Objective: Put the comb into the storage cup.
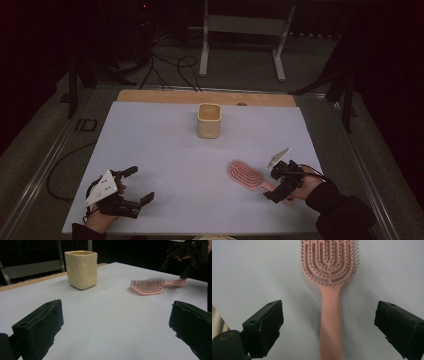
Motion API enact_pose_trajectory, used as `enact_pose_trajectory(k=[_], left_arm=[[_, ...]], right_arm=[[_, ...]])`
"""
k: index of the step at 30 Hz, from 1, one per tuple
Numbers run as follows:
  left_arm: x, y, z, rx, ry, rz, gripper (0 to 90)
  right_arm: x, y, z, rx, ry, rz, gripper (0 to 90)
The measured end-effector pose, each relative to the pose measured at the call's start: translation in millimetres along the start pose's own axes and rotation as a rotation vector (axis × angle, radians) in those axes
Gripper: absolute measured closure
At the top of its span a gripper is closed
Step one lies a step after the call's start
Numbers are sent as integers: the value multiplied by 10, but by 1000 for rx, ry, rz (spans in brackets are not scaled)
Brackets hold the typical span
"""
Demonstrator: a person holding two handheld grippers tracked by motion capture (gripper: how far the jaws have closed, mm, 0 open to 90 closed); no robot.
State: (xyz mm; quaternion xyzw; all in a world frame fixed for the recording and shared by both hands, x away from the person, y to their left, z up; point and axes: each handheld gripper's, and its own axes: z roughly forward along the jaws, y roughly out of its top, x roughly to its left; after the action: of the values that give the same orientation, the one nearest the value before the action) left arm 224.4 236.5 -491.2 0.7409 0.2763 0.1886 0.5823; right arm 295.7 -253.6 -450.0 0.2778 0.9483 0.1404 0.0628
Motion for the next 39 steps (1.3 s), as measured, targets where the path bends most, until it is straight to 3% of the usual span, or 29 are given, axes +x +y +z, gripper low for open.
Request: enact_pose_trajectory(k=[8, 16, 22, 28, 32, 39], left_arm=[[-16, 0, 8, 2, -7, 4, 1], [-13, 2, 8, 0, -7, 3, 1], [-10, 2, 4, 0, -6, 3, 1], [-14, 2, 7, 0, -6, 4, 1], [-9, 2, 3, -1, -6, 4, 1], [-5, 1, 3, -3, -11, -1, 1]], right_arm=[[13, 82, 61, 23, 5, -9, 139], [-19, 125, 144, 55, 9, 19, 170], [-41, 140, 173, 75, 9, 42, 268], [-44, 143, 206, 107, 32, 19, 394], [-47, 157, 231, 122, 35, 35, 484], [-80, 178, 271, 140, 43, 30, 547]])
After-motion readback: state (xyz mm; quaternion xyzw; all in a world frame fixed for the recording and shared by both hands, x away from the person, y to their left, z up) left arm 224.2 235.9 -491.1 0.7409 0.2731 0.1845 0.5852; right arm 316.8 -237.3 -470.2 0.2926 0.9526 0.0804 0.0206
